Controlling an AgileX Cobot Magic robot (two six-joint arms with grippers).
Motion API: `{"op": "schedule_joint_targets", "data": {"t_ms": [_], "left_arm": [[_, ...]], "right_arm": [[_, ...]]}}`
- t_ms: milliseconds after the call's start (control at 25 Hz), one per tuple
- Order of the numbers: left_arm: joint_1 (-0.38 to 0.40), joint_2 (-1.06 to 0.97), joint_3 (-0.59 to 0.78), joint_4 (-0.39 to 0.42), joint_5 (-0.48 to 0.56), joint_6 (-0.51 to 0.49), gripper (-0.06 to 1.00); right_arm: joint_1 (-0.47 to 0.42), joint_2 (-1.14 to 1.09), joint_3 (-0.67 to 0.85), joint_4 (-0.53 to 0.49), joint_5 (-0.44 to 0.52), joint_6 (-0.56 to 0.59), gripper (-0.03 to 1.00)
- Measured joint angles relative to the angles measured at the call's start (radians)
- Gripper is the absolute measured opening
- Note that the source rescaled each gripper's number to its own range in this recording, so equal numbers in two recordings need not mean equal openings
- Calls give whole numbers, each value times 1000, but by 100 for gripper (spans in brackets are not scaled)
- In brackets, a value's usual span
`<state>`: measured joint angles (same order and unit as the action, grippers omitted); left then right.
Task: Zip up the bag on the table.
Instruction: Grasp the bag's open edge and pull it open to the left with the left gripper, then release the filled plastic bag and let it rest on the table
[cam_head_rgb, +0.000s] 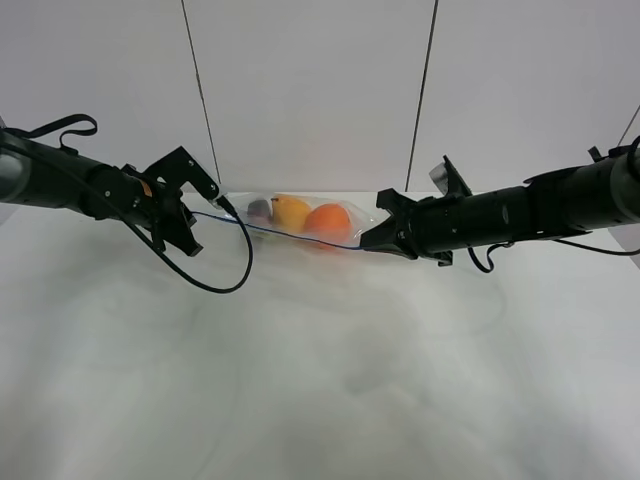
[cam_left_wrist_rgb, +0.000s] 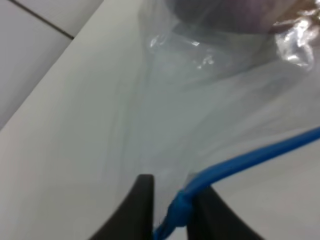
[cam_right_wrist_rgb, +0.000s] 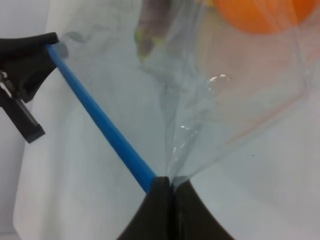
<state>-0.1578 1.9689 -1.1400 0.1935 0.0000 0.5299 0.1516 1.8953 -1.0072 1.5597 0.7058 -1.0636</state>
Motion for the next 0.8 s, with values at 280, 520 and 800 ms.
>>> {"op": "schedule_joint_targets", "data": {"t_ms": [280, 520, 800], "left_arm": [[4, 0, 0, 0, 0, -35, 57], [4, 0, 0, 0, 0, -167, 60], [4, 0, 0, 0, 0, -361, 60]], "right_arm": [[-3, 0, 1, -4, -10, 0, 0], [-3, 0, 1, -4, -14, 0, 0], [-3, 0, 1, -11, -14, 0, 0]]}}
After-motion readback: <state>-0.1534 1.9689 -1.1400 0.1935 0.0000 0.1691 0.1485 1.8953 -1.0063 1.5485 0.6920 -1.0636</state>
